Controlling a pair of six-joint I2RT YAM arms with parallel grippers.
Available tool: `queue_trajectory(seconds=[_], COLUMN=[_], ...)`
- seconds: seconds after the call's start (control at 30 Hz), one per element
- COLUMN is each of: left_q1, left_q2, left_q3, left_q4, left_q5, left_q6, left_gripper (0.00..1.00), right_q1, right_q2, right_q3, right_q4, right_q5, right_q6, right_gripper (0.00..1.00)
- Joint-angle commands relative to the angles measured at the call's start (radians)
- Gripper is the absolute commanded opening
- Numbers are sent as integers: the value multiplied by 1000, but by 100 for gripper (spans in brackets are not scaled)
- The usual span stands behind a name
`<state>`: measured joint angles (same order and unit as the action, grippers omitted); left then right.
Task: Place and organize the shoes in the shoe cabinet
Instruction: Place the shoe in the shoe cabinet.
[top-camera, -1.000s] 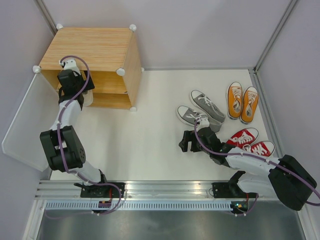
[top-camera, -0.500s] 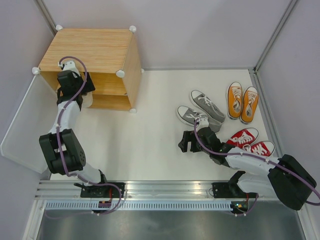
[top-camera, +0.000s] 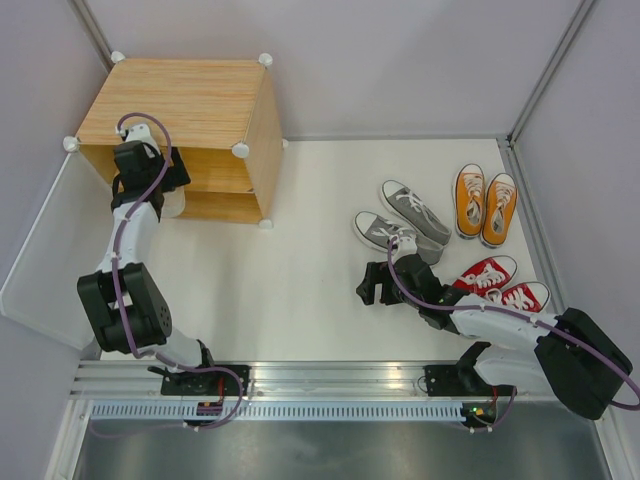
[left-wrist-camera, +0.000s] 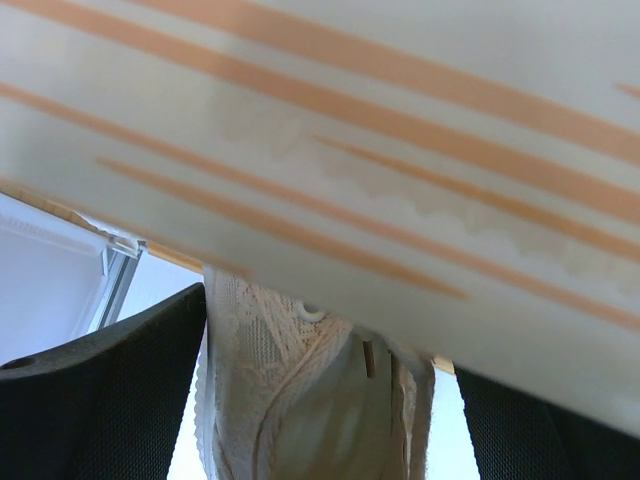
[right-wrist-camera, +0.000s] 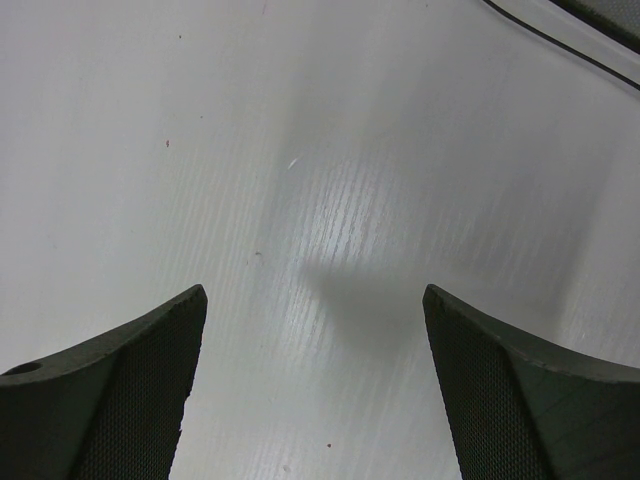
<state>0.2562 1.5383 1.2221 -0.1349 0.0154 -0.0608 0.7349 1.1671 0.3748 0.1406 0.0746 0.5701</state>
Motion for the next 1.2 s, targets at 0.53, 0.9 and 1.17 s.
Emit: queue_trajectory(seconds=[0.53,0.9,1.17], left_q1=[2,0,2], left_q2=[-121,-167,-220], left_q3=[-210,-154,-177], left_q4=[362,245,210], left_q5=[110,14,-57], left_q6=[-23,-34,-25], left_gripper=[100,100,100], right_q1=[-2,-3,-3], right_q2=[-14,-12,-15], right_q3=[27,26,23], right_q4=[31,30,33], right_q5=[-6,-9,-12], right_q6=[-18,-19,-18], right_gripper=[93,92,92])
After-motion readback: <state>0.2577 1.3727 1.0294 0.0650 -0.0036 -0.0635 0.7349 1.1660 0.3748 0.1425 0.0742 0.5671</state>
